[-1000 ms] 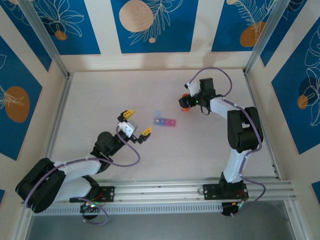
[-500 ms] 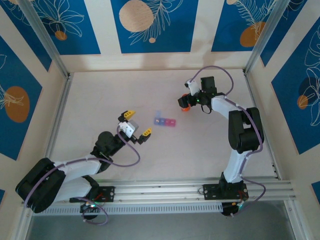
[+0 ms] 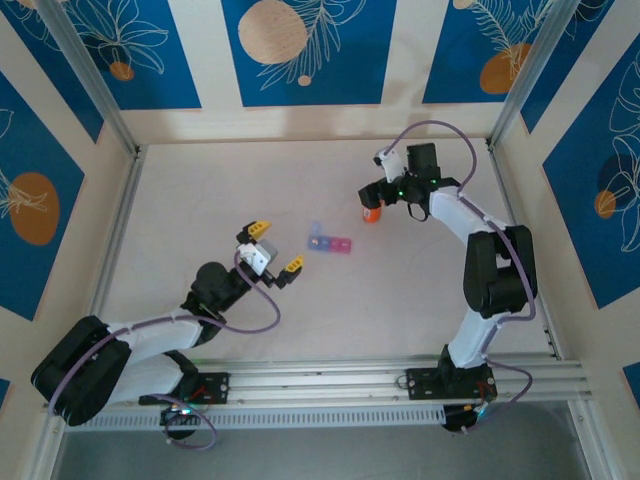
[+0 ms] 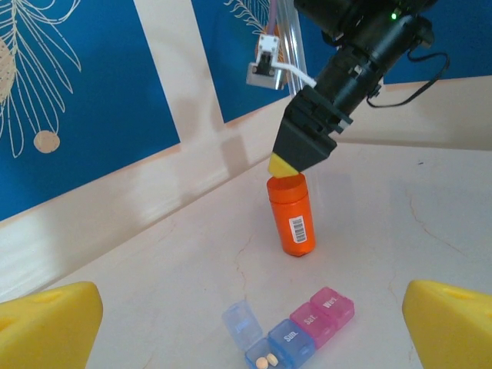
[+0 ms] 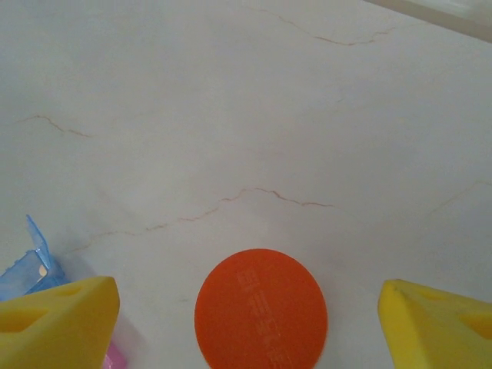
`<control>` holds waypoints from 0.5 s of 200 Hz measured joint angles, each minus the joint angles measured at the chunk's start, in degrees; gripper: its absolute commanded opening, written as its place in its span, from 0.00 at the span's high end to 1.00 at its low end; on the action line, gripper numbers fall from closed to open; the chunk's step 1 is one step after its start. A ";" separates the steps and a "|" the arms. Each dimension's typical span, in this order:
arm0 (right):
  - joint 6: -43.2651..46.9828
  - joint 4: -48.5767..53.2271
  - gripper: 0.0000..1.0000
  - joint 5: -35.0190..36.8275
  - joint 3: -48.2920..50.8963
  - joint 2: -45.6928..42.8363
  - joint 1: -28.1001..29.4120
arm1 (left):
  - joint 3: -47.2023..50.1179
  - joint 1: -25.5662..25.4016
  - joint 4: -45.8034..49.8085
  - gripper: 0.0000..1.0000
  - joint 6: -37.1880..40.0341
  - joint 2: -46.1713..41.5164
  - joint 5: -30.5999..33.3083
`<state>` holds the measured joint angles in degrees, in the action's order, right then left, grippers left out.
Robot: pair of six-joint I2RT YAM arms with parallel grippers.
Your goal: Sort the pills into containers
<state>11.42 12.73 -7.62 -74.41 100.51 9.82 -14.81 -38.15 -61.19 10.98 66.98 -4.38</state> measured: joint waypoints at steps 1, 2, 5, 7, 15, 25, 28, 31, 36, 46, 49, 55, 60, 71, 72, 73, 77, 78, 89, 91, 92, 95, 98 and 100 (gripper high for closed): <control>-0.11 0.24 0.16 0.20 -0.15 -0.15 0.00 | -0.02 0.00 0.02 0.00 -0.02 0.00 0.02; -0.22 0.37 0.16 0.22 -0.20 -0.24 0.00 | -0.02 0.00 0.04 0.00 -0.02 0.02 0.02; -0.55 0.70 0.17 0.39 -0.46 -0.57 0.00 | -0.13 0.00 0.17 0.00 -0.07 0.04 0.02; -0.79 0.94 0.17 0.63 -0.63 -0.87 0.00 | -0.15 0.00 0.24 0.00 -0.13 0.04 0.04; -2.16 1.99 0.19 1.29 -1.38 -2.01 0.00 | -0.48 0.00 0.74 0.00 -0.22 0.11 0.22; -3.91 2.69 0.20 1.95 -1.77 -3.80 0.00 | -1.05 0.00 1.46 0.00 -0.61 0.22 0.52; -4.70 2.93 0.21 2.25 -1.77 -4.63 0.02 | -1.25 0.00 1.75 0.00 -0.68 0.26 0.70; -5.31 3.28 0.22 2.43 -1.77 -5.29 0.02 | -1.46 0.00 2.10 0.00 -0.87 0.26 0.87; -6.56 3.76 0.23 2.89 -1.77 -6.54 0.02 | -1.77 0.00 2.54 0.00 -1.22 0.26 1.27; -8.85 4.55 0.24 3.56 -1.75 -8.92 0.09 | -2.34 0.00 3.32 0.00 -1.84 0.26 1.97; -9.64 4.70 0.24 3.93 -1.68 -9.66 0.20 | -2.58 0.00 3.72 0.00 -2.14 0.26 2.27; -11.39 5.14 0.25 4.57 -1.57 -11.41 0.42 | -2.93 0.00 4.33 0.00 -2.60 0.26 2.82; -12.66 5.38 0.25 4.90 -1.44 -12.63 0.55 | -3.28 0.00 5.01 0.00 -3.02 0.24 3.28; -15.78 5.97 0.25 6.01 -0.63 -15.72 1.11 | -4.28 0.00 6.93 0.00 -3.91 0.24 4.37; -16.00 6.05 0.25 6.08 -0.55 -15.91 1.16 | -4.44 0.00 7.26 0.00 -4.11 0.24 4.52; -16.41 6.08 0.26 6.21 -0.39 -16.31 1.29 | -4.52 0.00 7.39 0.00 -4.20 0.24 4.59; -17.33 6.21 0.26 6.51 0.04 -17.22 1.62 | -4.96 0.00 8.26 0.00 -4.66 0.24 5.14; -17.51 6.27 0.26 6.56 0.11 -17.40 1.68 | -5.05 0.00 8.39 0.00 -4.74 0.24 5.18; -20.24 6.45 0.26 7.67 1.88 -19.98 3.32 | -6.38 0.00 10.78 0.00 -5.95 0.24 6.58; -20.57 6.49 0.27 7.72 2.14 -20.26 3.56 | -6.64 0.00 11.23 0.01 -6.16 0.24 6.84; -20.92 6.47 0.27 7.72 2.45 -20.57 3.87 | -6.73 0.00 11.37 0.01 -6.23 0.24 6.95; -21.44 6.38 0.27 8.02 3.08 -21.07 4.39 | -7.08 0.00 11.96 0.01 -6.51 0.24 7.37; -22.03 6.45 0.27 8.20 3.69 -21.53 4.96 | -7.43 0.00 12.61 0.01 -6.78 0.24 7.72; -22.40 6.45 0.27 8.33 4.22 -21.86 5.49 | -7.69 0.00 13.05 0.01 -7.02 0.24 7.96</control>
<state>-10.98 19.18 0.71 -70.19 78.65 15.31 -22.50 -38.15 -48.14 3.97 67.22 3.57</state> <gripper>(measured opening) 0.736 0.997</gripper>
